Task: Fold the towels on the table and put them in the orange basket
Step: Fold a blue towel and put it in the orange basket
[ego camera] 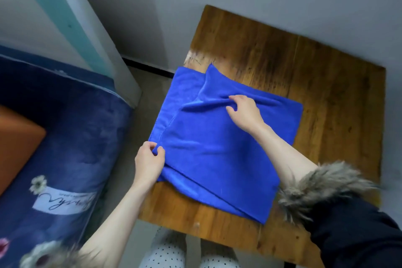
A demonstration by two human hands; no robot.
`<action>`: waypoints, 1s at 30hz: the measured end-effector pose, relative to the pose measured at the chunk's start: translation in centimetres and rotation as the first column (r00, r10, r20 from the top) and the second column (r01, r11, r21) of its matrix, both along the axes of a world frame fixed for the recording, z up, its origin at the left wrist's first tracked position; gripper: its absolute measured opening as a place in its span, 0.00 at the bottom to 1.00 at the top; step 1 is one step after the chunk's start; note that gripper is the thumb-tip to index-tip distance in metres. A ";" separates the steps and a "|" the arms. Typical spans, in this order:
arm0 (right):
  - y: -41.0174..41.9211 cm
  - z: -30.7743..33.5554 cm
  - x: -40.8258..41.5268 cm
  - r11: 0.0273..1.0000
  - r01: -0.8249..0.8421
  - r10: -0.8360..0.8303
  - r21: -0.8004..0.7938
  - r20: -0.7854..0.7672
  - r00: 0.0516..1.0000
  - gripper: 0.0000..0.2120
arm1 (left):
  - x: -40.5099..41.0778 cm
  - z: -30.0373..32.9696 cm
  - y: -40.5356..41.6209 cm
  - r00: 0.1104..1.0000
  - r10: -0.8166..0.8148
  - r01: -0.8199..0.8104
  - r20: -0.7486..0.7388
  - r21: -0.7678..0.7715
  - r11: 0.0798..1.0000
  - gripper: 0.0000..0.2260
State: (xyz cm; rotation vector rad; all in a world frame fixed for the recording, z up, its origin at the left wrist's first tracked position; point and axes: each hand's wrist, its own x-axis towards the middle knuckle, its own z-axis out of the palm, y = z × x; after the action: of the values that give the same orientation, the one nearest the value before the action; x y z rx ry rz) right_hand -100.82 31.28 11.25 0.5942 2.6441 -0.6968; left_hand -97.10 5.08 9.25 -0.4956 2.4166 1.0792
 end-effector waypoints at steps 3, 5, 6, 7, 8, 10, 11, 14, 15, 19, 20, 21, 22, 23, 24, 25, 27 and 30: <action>1.3 -1.4 1.7 0.981 -0.174 0.150 0.084 0.233 0.961 0.28 | 0.0 -0.3 0.4 0.998 -0.067 0.066 -0.008 -0.067 0.996 0.13; 1.8 -1.7 2.8 0.964 -0.237 0.197 0.123 0.270 0.943 0.30 | 0.1 -0.4 0.9 0.995 -0.097 0.095 -0.023 -0.091 0.991 0.13; 1.9 -1.8 3.3 0.961 -0.237 0.192 0.142 0.271 0.943 0.30 | 0.0 -0.3 1.2 0.993 -0.110 0.106 -0.033 -0.102 0.989 0.13; 2.0 -1.9 3.9 0.960 -0.227 0.177 0.165 0.269 0.947 0.30 | -0.2 -0.2 1.5 0.992 -0.120 0.114 -0.048 -0.115 0.987 0.12; 2.1 -1.8 4.4 0.960 -0.206 0.150 0.188 0.275 0.950 0.30 | -0.5 -0.3 1.8 0.989 -0.133 0.125 -0.060 -0.124 0.984 0.12; 2.6 -1.5 6.0 0.969 -0.128 0.063 0.210 0.291 0.955 0.29 | -1.0 -0.3 2.7 0.978 -0.185 0.174 -0.093 -0.118 0.978 0.11; 2.9 -1.4 6.8 0.973 -0.078 0.011 0.217 0.294 0.956 0.28 | -1.3 -0.4 3.3 0.969 -0.224 0.212 -0.109 -0.111 0.971 0.10; 2.6 -0.6 8.2 0.965 0.009 -0.078 0.262 0.254 0.964 0.23 | -3.0 -0.5 4.3 0.945 -0.300 0.289 -0.133 -0.095 0.952 0.07; 2.6 -0.3 8.7 0.960 0.027 -0.098 0.280 0.243 0.965 0.21 | -3.6 -0.6 4.6 0.936 -0.322 0.312 -0.144 -0.089 0.946 0.07; 7.4 0.7 16.5 0.923 0.239 -0.344 0.301 0.373 0.861 0.19 | -2.9 -0.8 12.7 0.763 -0.631 0.629 -0.136 -0.063 0.774 0.09; 7.2 -0.1 17.0 0.930 0.242 -0.336 0.275 0.375 0.864 0.19 | -3.5 -0.4 12.8 0.744 -0.655 0.651 -0.136 -0.077 0.755 0.10; 7.2 -0.4 17.5 0.935 0.253 -0.336 0.250 0.393 0.856 0.18 | -4.0 0.0 13.0 0.731 -0.669 0.662 -0.136 -0.098 0.743 0.10; 7.2 -0.3 17.7 0.928 0.297 -0.365 0.225 0.389 0.846 0.17 | -4.4 0.0 13.4 0.715 -0.679 0.671 -0.164 -0.111 0.733 0.10; 7.0 -0.3 17.7 0.921 0.336 -0.388 0.199 0.383 0.838 0.16 | -4.8 -0.1 13.5 0.694 -0.698 0.687 -0.178 -0.126 0.715 0.11; 6.8 -0.2 17.9 0.905 0.390 -0.424 0.168 0.386 0.819 0.14 | -5.0 -0.3 13.7 0.668 -0.720 0.707 -0.189 -0.141 0.693 0.11; 6.4 -0.4 18.4 0.892 0.425 -0.449 0.151 0.389 0.804 0.13 | -5.2 -0.3 14.0 0.650 -0.737 0.724 -0.186 -0.142 0.675 0.11; 5.9 -0.9 20.1 0.875 0.467 -0.476 0.128 0.404 0.781 0.12 | -4.9 -0.2 15.4 0.618 -0.763 0.750 -0.189 -0.150 0.644 0.10; 6.2 -1.3 21.8 0.843 0.532 -0.512 0.077 0.418 0.750 0.11 | -4.2 -0.3 17.2 0.589 -0.788 0.774 -0.179 -0.157 0.614 0.10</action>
State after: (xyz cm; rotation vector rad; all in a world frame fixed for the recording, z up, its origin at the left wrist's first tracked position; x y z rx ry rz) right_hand -79.03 37.46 9.96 1.3411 2.0452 -0.6737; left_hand -101.29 22.27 8.99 0.7093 2.4239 0.6599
